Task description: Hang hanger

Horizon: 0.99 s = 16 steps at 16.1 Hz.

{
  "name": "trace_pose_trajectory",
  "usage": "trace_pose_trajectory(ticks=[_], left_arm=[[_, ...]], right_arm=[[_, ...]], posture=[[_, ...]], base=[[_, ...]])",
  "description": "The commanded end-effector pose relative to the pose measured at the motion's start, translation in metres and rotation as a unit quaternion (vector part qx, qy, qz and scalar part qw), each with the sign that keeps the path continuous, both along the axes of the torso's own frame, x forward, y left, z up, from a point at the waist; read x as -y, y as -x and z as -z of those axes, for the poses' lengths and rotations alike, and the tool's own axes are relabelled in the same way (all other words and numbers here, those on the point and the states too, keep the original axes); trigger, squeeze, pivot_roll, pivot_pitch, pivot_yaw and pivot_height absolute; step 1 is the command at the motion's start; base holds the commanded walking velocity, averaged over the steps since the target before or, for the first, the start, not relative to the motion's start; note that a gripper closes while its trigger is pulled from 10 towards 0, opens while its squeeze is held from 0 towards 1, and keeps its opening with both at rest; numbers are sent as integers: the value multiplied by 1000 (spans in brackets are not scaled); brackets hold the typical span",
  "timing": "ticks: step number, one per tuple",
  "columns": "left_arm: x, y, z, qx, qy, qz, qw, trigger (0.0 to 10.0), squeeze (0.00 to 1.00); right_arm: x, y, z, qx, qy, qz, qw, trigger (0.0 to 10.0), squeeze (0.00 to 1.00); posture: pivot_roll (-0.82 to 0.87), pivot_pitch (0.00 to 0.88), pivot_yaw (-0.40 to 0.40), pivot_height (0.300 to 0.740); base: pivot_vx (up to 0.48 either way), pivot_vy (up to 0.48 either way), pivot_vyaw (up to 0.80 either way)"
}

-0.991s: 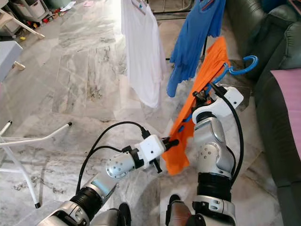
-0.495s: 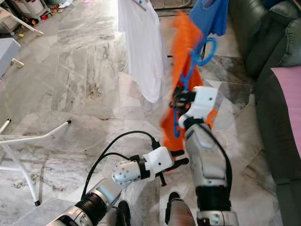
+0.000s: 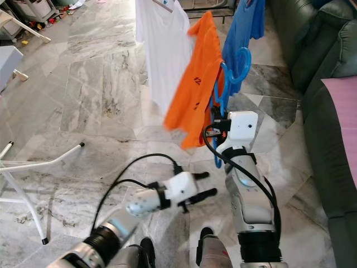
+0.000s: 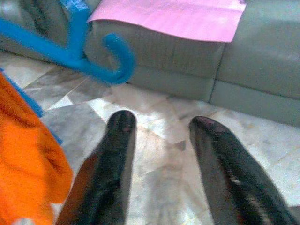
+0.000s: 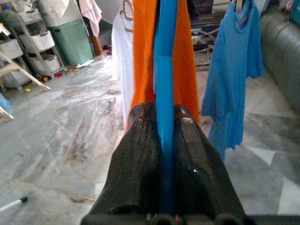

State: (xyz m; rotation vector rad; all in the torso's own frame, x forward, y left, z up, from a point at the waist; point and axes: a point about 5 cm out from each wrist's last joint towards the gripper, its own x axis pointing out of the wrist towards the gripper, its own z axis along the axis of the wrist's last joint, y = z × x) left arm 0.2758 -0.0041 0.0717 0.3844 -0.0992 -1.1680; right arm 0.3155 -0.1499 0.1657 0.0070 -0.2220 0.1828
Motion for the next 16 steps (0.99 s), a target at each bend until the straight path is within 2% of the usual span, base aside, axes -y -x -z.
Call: trace_pose_trajectory(ticks=[1,2,3,7,9,10,13,15,16], left_arm=[[-8,-1,0,4,2,-6,1000,10000,1000],[-16,-5,-1,6,4,-19,1000,10000,1000],[-31,-12,-6,11,9,-38,999,10000,1000],[-50,-25,-34,57,32,-55,996,10000,1000],[-61,-32,-47,84,43,-73,993,10000,1000],[-63,-33,-48,88,43,-78,992,10000,1000],[-73,-42,-54,107,42,-112,987,10000,1000],[-78,-46,-60,129,39,-128,982,10000,1000],[-83,-52,-66,148,38,-145,978,10000,1000]], right_arm=[[-4,5,-5,25,19,-13,999,10000,0],[-2,7,0,16,20,-22,999,10000,0],[2,12,9,0,27,-32,999,10000,0],[12,28,31,-17,37,-47,998,10000,0],[18,40,40,-33,51,-96,993,10000,0],[19,41,40,-35,57,-103,993,10000,0],[31,48,44,-43,124,-137,982,10000,0],[42,51,46,-55,146,-153,976,10000,0],[56,54,48,-73,180,-170,966,10000,0]], posture=[[-157,258,121,740],[-155,254,123,740],[-155,254,123,740],[-139,250,123,740],[-137,252,123,740],[-137,252,123,740],[-147,256,114,740],[-148,259,109,740],[-149,261,104,740]], base=[[0,0,0],[0,0,0],[0,0,0],[0,0,0],[0,0,0],[0,0,0],[0,0,0],[0,0,0],[0,0,0]])
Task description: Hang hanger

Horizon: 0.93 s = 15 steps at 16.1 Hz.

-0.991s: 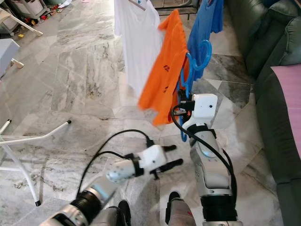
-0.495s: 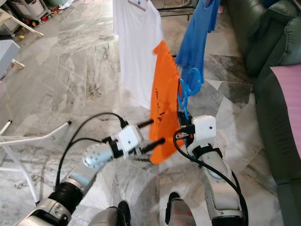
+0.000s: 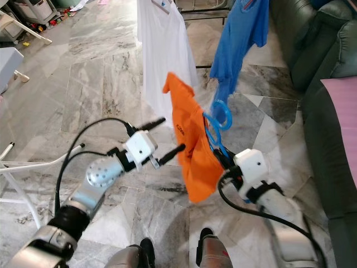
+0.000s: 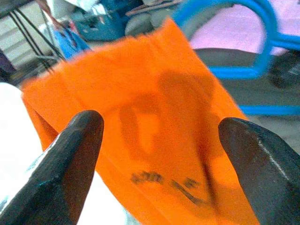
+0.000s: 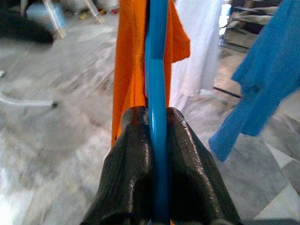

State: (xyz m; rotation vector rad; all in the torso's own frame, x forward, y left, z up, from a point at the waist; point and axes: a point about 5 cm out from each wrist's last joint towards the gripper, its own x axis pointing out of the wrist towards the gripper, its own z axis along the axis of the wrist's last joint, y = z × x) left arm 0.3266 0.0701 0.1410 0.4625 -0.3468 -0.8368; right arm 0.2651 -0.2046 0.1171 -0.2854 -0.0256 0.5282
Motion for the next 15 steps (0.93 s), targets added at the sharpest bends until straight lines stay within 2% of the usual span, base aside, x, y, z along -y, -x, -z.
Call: trace_pose_trajectory(ticks=[1,6,8,11,15], left_arm=[[-11,-3,2,9,-15,-20,1000,10000,1000],[-23,-8,1,27,-44,-33,998,10000,1000],[-27,-8,3,37,-69,-23,997,10000,1000],[-30,-7,7,43,-106,3,993,10000,1000],[-33,-1,14,37,-152,59,986,10000,1000]], right_arm=[[6,6,0,-3,23,-27,999,10000,0],[26,12,5,-26,96,-80,992,10000,0],[28,21,11,-48,137,-131,981,10000,0],[29,26,13,-61,150,-169,972,10000,0],[29,25,11,-54,155,-175,971,10000,0]], posture=[[-150,262,100,740],[-147,264,99,740],[-146,262,101,740],[-144,262,109,740],[-150,262,113,740]], base=[[0,0,0],[0,0,0],[0,0,0],[0,0,0],[0,0,0]])
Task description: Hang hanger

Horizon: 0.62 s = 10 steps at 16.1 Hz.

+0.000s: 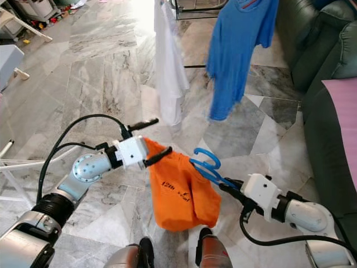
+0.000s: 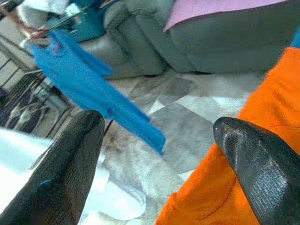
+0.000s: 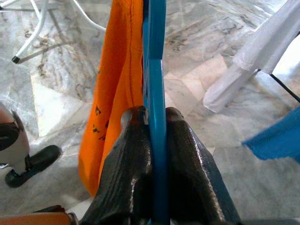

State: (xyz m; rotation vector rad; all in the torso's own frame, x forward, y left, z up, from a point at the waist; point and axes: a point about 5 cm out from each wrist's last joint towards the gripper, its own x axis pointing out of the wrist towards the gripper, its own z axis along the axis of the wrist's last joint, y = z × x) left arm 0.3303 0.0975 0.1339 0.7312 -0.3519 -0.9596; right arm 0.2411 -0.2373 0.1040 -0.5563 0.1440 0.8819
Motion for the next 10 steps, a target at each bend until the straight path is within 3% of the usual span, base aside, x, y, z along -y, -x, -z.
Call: trace_pose_trajectory(ticks=[1,4,7,8,9,10], left_arm=[[-6,2,6,-10,-27,10,1000,10000,1000],[-13,-4,0,-3,-28,-2,1000,10000,1000],[-18,-1,7,-26,-54,21,998,10000,1000],[-19,0,12,-39,-75,28,996,10000,627],[-20,0,14,-45,-82,29,995,10000,408],[-19,1,21,-54,-106,38,992,10000,0]], right_arm=[[-3,1,-2,12,-3,-11,1000,10000,0],[-3,0,1,20,-2,-1,1000,10000,0],[0,-1,1,31,13,4,999,10000,0],[1,-4,-3,36,12,4,999,10000,0],[1,-5,-5,40,10,3,999,10000,0],[-5,-8,-14,54,8,-12,998,10000,0]], posture=[[-151,263,113,740],[-147,262,115,740],[-145,265,118,740],[-148,269,117,740],[-148,269,117,740],[-150,269,118,740]], base=[[0,0,0],[0,0,0],[0,0,0],[0,0,0],[0,0,0],[0,0,0]])
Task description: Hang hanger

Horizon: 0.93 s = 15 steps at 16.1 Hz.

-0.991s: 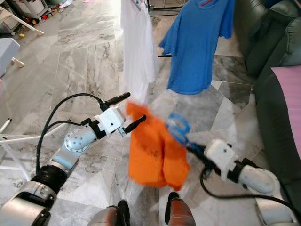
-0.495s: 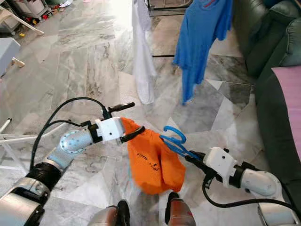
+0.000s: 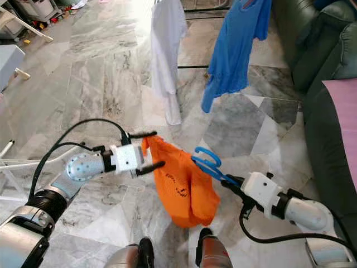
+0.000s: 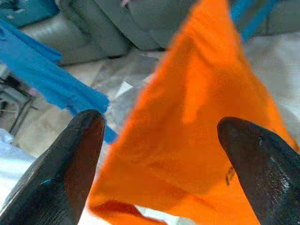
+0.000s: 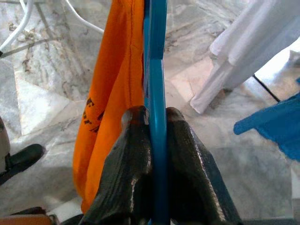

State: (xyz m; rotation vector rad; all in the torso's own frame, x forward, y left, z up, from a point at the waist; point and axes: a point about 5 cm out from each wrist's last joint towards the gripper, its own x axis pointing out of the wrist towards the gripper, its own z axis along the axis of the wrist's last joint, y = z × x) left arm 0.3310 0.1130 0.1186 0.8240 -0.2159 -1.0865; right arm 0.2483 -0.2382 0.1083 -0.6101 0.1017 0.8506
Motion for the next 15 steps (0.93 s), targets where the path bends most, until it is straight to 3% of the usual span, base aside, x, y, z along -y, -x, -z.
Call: trace_pose_trajectory(ticks=[1,6,11,15], left_arm=[[-3,2,8,-14,-29,9,999,10000,0],[0,-4,2,2,-36,2,999,10000,0],[-2,-11,-9,16,-26,-7,999,10000,0],[-6,-5,4,-8,-67,14,998,10000,0]], right_arm=[[-7,-2,-13,27,-5,-23,999,10000,0],[-15,4,-15,6,47,-96,994,10000,0],[-8,3,-15,10,72,-97,993,10000,0],[-6,-2,-15,36,81,-77,993,10000,0]], posture=[[-150,269,118,740],[-159,267,121,740],[-158,267,122,740],[-160,273,128,740]], base=[[0,0,0],[0,0,0],[0,0,0],[0,0,0]])
